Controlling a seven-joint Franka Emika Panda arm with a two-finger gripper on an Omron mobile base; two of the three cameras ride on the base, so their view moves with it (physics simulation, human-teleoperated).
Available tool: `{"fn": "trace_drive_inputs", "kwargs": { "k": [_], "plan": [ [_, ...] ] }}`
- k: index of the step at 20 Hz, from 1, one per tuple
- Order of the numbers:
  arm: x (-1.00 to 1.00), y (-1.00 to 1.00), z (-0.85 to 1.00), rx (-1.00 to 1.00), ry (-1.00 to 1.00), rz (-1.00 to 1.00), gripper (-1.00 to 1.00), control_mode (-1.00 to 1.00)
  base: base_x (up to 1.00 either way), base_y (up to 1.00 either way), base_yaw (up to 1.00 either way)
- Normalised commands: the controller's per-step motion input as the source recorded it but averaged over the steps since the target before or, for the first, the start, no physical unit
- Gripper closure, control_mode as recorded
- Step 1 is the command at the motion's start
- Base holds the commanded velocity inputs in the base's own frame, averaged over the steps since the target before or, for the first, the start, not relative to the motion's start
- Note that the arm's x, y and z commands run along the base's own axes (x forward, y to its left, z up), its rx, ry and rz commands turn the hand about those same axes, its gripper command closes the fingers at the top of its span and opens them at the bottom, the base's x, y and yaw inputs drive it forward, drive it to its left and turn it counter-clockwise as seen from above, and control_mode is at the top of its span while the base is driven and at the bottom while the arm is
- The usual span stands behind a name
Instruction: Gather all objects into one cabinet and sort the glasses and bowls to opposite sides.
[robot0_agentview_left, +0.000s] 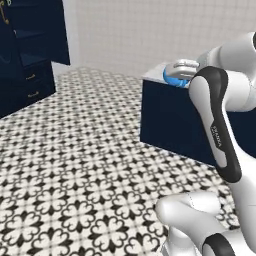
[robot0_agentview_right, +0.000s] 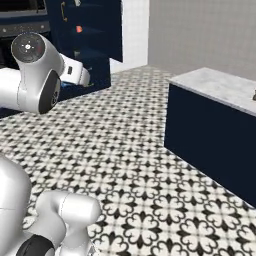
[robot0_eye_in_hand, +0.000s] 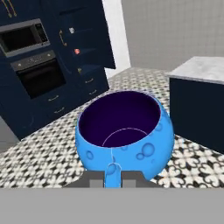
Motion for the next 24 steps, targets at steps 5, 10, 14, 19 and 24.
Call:
{"fn": "trace_drive_inputs", "kwargs": {
  "k": [5, 10, 14, 19, 24],
  "plan": [
    [0.0, 0.0, 0.0, 0.0, 0.0, 0.0, 1.0, 1.0, 0.29, 0.17, 0.47],
    [0.0, 0.0, 0.0, 0.0, 0.0, 0.0, 1.0, 1.0, 0.21, 0.06, 0.5],
    [0.0, 0.0, 0.0, 0.0, 0.0, 0.0, 1.0, 1.0, 0.25, 0.01, 0.5],
    [0.0, 0.0, 0.0, 0.0, 0.0, 0.0, 1.0, 1.0, 0.12, -0.03, 0.3],
    [0.0, 0.0, 0.0, 0.0, 0.0, 0.0, 1.0, 1.0, 0.0, 0.04, 0.02]
  ]
}}
